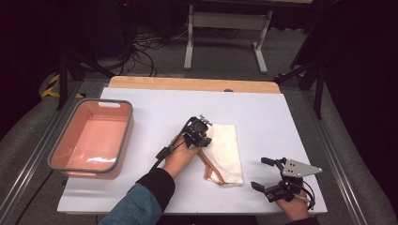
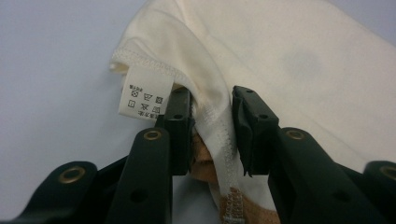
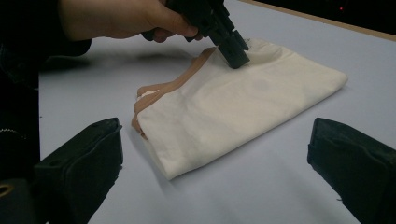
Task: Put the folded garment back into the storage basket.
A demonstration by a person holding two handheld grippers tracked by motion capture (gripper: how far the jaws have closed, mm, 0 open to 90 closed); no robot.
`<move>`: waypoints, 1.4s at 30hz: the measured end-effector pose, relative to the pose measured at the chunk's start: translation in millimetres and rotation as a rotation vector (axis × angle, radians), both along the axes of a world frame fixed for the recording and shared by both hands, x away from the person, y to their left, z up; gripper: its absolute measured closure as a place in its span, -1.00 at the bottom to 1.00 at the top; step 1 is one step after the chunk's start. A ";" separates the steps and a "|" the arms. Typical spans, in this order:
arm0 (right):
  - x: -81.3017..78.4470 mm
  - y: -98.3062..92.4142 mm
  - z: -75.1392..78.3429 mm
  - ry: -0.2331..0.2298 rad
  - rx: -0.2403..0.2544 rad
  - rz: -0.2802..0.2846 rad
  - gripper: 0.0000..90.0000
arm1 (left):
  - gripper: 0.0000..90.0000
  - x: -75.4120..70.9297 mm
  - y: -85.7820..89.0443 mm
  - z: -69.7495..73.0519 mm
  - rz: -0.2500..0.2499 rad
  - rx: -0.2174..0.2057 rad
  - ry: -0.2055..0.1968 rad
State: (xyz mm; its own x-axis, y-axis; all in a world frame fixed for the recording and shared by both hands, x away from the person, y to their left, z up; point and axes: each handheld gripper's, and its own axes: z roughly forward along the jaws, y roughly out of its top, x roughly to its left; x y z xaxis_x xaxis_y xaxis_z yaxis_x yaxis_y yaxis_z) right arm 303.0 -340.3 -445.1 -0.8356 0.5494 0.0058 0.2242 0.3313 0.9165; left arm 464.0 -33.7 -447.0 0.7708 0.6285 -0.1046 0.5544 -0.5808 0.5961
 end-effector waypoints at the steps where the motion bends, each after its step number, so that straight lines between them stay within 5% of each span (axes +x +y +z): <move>1: 0.0 0.0 -0.1 0.000 0.002 -0.001 -0.91 | 0.58 0.3 -0.1 0.3 0.002 -0.002 0.009; 11: 0.5 -0.5 -0.4 0.004 0.009 0.002 -0.91 | 0.75 1.8 -1.3 1.7 0.005 -0.012 0.041; 18: 0.5 -0.7 -0.3 0.005 0.011 0.003 -0.91 | 0.79 0.3 -1.8 3.5 -0.001 -0.007 0.027; 42: 0.2 -1.1 0.0 0.005 0.016 0.004 -0.91 | 0.80 -18.0 8.6 38.4 -0.060 -0.195 -0.073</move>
